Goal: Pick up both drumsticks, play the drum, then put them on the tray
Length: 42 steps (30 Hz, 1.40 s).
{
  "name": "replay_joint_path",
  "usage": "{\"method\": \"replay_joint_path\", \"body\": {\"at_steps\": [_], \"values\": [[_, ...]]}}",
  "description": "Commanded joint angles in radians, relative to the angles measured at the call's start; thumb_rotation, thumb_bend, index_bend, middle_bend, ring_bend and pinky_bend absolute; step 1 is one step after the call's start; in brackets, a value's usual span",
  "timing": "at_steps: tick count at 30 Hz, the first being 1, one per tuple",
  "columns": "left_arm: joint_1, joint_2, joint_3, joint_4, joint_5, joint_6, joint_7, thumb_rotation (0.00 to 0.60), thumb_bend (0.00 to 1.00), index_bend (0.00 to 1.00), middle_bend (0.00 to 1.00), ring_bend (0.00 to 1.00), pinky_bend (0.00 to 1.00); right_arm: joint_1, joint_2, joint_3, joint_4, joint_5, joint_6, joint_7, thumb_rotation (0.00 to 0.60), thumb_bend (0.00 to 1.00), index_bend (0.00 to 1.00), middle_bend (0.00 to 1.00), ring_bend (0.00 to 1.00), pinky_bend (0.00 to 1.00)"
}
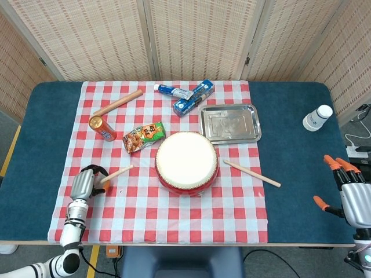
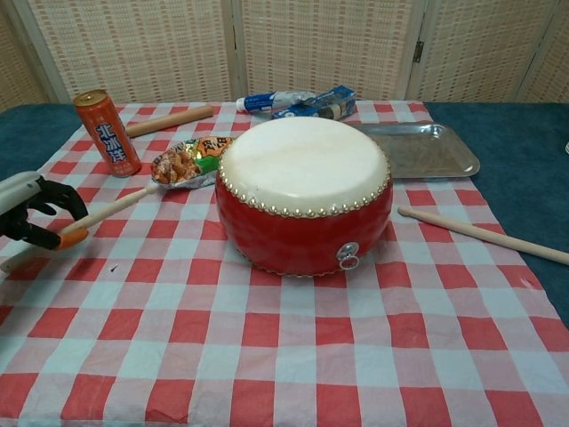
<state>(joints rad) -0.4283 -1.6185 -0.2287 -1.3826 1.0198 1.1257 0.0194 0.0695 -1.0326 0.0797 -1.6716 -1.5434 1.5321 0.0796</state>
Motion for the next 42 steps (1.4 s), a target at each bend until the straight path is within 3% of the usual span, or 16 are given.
{"method": "replay_joint_path", "body": {"at_steps": [1,5,12,22,28,36,38,42], "values": [[0.105,0.087,-0.032,-0.083,0.113,-0.004,-0.442,0.600,0.43,0.65,0.44,0.26,0.28,0.004,-0.001,0.001,-0.001,0.001,-0.005,-0.001,0.600,0.10,0.06,0.15,0.08,0.16],[0.131,0.117,-0.047,-0.094,0.138,-0.067,-0.704,0.600,0.43,0.61,0.47,0.30,0.34,0.013,0.000,0.003,-0.005,-0.005,-0.014,-0.007,0.600,0.10,0.06,0.15,0.07,0.16],[0.128,0.225,-0.076,-0.133,0.202,-0.332,-1.256,0.600,0.44,0.55,0.49,0.33,0.39,0.020,0.001,-0.001,-0.012,0.001,-0.033,-0.013,0.600,0.10,0.07,0.15,0.08,0.16],[0.089,0.211,-0.092,-0.044,0.337,-0.482,-1.825,0.600,0.49,0.47,0.53,0.40,0.43,0.022,0.005,-0.007,-0.013,-0.001,-0.041,-0.005,0.600,0.10,0.08,0.15,0.08,0.16],[0.065,0.195,-0.051,0.013,0.436,-0.464,-1.997,0.600,0.50,0.37,0.53,0.40,0.43,0.020,0.007,-0.009,-0.010,-0.004,-0.037,0.008,0.600,0.10,0.09,0.15,0.08,0.16],[0.038,0.184,0.009,0.056,0.486,-0.402,-2.115,0.600,0.49,0.39,0.53,0.40,0.42,0.017,0.003,-0.010,0.003,-0.010,-0.027,0.023,0.600,0.10,0.10,0.15,0.08,0.16],[0.037,0.179,0.013,0.058,0.477,-0.385,-2.107,0.600,0.46,0.39,0.54,0.42,0.44,0.017,0.003,-0.010,0.005,-0.011,-0.026,0.026,0.600,0.10,0.10,0.15,0.08,0.16],[0.029,0.171,0.026,0.058,0.464,-0.357,-2.082,0.600,0.28,0.43,0.58,0.47,0.50,0.018,0.001,-0.010,0.010,-0.016,-0.023,0.032,0.600,0.10,0.11,0.15,0.08,0.16]]}}
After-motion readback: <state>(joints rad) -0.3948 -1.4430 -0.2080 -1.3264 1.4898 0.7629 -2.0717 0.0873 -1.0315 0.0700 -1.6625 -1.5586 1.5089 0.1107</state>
